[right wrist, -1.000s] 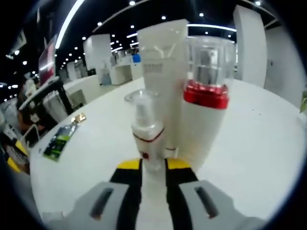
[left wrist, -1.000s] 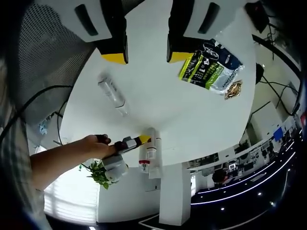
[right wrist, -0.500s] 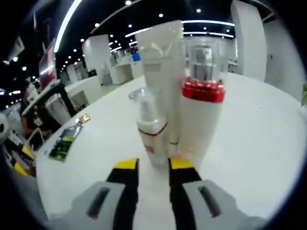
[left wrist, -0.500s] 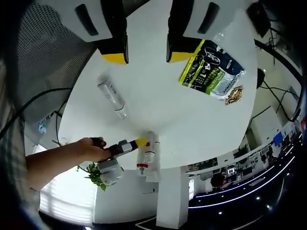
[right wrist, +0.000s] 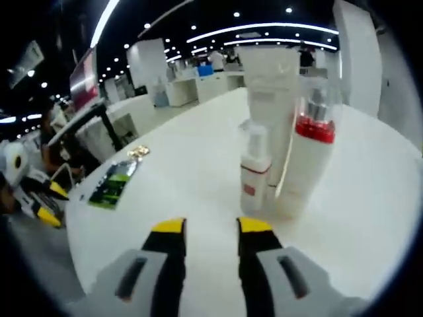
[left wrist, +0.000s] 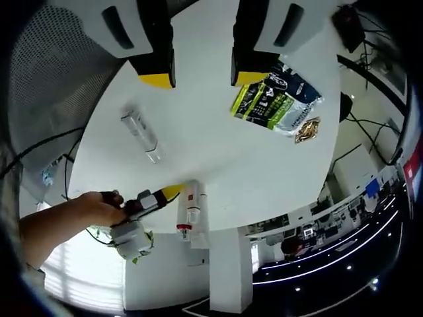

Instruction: Arrange the skincare products in the storage area until every visible bottle or jar stands upright without overlapping.

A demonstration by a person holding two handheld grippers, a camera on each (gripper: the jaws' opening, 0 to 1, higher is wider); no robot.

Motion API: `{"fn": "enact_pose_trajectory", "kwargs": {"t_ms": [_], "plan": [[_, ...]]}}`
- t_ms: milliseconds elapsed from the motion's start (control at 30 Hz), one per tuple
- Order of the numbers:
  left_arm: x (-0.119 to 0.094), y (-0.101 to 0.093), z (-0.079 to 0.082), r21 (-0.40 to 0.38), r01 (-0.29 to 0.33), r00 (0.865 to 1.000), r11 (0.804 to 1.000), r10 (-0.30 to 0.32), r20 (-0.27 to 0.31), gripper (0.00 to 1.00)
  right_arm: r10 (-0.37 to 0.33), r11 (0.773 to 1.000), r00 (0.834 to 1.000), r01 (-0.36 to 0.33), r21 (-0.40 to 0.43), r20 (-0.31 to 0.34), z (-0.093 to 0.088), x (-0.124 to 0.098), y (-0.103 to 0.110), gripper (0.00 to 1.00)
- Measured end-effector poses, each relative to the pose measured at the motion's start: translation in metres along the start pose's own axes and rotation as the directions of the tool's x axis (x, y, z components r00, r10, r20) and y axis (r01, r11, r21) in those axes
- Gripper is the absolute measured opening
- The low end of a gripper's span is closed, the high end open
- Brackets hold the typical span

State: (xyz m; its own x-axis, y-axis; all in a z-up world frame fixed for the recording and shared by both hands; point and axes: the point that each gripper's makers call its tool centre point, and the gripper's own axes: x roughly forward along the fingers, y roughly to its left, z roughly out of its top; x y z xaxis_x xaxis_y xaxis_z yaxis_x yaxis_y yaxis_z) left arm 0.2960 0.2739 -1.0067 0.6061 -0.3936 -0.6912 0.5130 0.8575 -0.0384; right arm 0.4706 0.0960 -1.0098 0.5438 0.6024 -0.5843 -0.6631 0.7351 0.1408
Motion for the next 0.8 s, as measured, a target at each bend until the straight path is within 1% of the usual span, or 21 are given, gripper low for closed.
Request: {"fn": "enact_pose_trajectory", "kwargs": {"t_ms": [33,100,167,267,300,333,400,433,500,567,600,633,700,733,800], "plan": [[-0.001,0.001,0.0,0.003,-0.008,1.0,1.0,0.008,-0.002,0.34,0.025,0.999,0.999,-0.025,-0.029,-0.028,-0.002,-0.003,0.005,0.28],[-0.002,0.003,0.001,0.004,-0.019,1.0,1.0,0.019,0.003,0.34,0.051,0.996,0.998,-0.054,-0.066,-0.044,-0.001,-0.007,0.012,0.3],[-0.004,0.005,0.002,-0.006,-0.027,1.0,1.0,0.027,0.014,0.34,0.06,0.995,0.997,-0.063,-0.074,-0.053,0.0,-0.011,0.013,0.33],[-0.005,0.006,0.002,-0.02,-0.036,0.999,0.999,0.036,0.015,0.35,0.099,0.992,0.994,-0.103,-0.071,-0.054,0.004,-0.018,0.019,0.34],[-0.005,0.005,0.002,-0.021,-0.038,0.999,0.999,0.038,0.013,0.35,0.131,0.988,0.988,-0.137,-0.078,-0.078,0.003,-0.021,0.023,0.34],[-0.006,0.007,0.002,-0.007,-0.052,0.999,0.999,0.052,0.013,0.35,0.142,0.985,0.985,-0.15,-0.086,-0.093,0.003,-0.023,0.025,0.35],[-0.007,0.008,0.002,-0.004,-0.059,0.998,0.998,0.059,0.017,0.35,0.169,0.976,0.976,-0.185,-0.116,-0.134,0.002,-0.027,0.03,0.35],[-0.007,0.008,0.003,-0.006,-0.062,0.998,0.998,0.062,0.019,0.35,0.19,0.965,0.969,-0.213,-0.15,-0.157,0.002,-0.029,0.033,0.35],[-0.009,0.011,0.002,-0.014,-0.073,0.997,0.997,0.074,0.021,0.35,0.218,0.949,0.955,-0.255,-0.183,-0.2,-0.001,-0.032,0.04,0.36],[-0.009,0.012,0.001,-0.02,-0.08,0.997,0.997,0.08,0.017,0.35,0.231,0.921,0.935,-0.299,-0.249,-0.267,-0.008,-0.034,0.045,0.39],[-0.009,0.012,0.0,-0.023,-0.081,0.997,0.996,0.081,0.013,0.35,0.239,0.902,0.924,-0.326,-0.284,-0.299,-0.011,-0.035,0.048,0.4],[-0.009,0.013,-0.001,-0.024,-0.083,0.997,0.996,0.083,0.009,0.35,0.253,0.887,0.914,-0.35,-0.3,-0.319,-0.012,-0.036,0.052,0.41],[-0.009,0.014,-0.002,-0.026,-0.087,0.996,0.996,0.087,0.003,0.35,0.263,0.859,0.898,-0.384,-0.34,-0.352,-0.015,-0.037,0.057,0.42],[-0.009,0.014,-0.002,-0.027,-0.087,0.996,0.996,0.088,0.003,0.35,0.271,0.834,0.887,-0.41,-0.369,-0.374,-0.016,-0.038,0.061,0.43],[-0.009,0.014,-0.003,-0.028,-0.089,0.996,0.996,0.089,0.001,0.35,0.283,0.802,0.867,-0.449,-0.394,-0.41,-0.018,-0.039,0.066,0.45]]}}
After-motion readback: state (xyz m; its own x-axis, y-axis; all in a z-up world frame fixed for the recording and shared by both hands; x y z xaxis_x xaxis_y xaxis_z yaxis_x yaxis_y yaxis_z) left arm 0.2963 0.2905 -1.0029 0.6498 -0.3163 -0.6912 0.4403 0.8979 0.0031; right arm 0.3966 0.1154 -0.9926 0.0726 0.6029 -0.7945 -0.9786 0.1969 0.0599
